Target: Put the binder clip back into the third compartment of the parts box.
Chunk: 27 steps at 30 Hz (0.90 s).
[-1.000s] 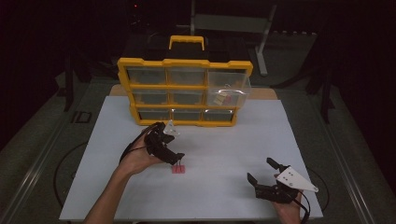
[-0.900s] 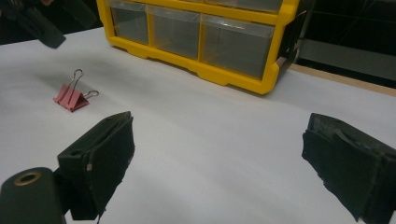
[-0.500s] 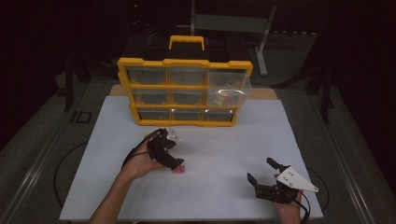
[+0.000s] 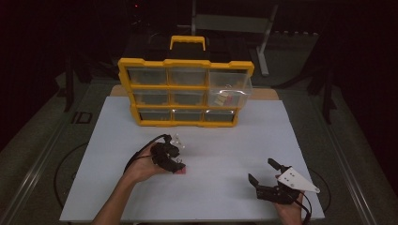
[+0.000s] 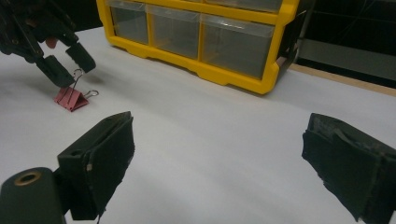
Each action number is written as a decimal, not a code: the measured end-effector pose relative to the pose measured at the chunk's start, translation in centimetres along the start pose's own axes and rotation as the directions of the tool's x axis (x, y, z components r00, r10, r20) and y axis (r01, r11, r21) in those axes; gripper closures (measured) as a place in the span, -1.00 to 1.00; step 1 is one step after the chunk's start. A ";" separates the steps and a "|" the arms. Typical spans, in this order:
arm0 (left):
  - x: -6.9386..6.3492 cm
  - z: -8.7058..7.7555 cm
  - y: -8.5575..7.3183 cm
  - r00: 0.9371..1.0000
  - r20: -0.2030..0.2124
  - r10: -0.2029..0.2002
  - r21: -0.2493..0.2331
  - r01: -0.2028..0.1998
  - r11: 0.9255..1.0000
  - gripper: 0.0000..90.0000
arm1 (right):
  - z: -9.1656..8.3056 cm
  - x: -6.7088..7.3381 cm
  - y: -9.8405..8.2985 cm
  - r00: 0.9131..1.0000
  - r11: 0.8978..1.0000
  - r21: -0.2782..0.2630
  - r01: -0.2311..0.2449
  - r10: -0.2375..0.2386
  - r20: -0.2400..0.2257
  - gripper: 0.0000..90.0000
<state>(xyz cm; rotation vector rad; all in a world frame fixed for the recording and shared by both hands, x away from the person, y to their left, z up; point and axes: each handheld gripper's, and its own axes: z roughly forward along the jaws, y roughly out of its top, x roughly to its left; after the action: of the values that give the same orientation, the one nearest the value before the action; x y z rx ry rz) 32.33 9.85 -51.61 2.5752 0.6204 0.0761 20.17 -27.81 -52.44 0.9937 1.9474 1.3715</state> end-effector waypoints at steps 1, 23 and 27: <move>-0.1 0.1 0.0 1.000 0.013 0.003 0.000 -0.003 1.000 0.10 | 0.0 0.0 0.0 1.000 1.000 0.000 0.000 0.000 0.000 -0.80; -0.6 -1.4 0.3 0.994 0.077 0.074 -0.036 -0.071 0.997 0.99 | 0.1 0.0 0.0 1.000 1.000 0.001 -0.003 0.003 0.002 -0.80; -0.3 -2.2 0.6 0.996 0.052 0.070 -0.057 -0.067 0.996 0.99 | 0.1 0.1 0.0 1.000 1.000 0.000 -0.003 0.003 -0.003 -0.80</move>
<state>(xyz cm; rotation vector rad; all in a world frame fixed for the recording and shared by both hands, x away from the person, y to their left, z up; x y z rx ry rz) 31.91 10.20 -49.32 2.5361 0.5032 0.0461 20.19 -27.74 -52.47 0.9958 1.9484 1.3754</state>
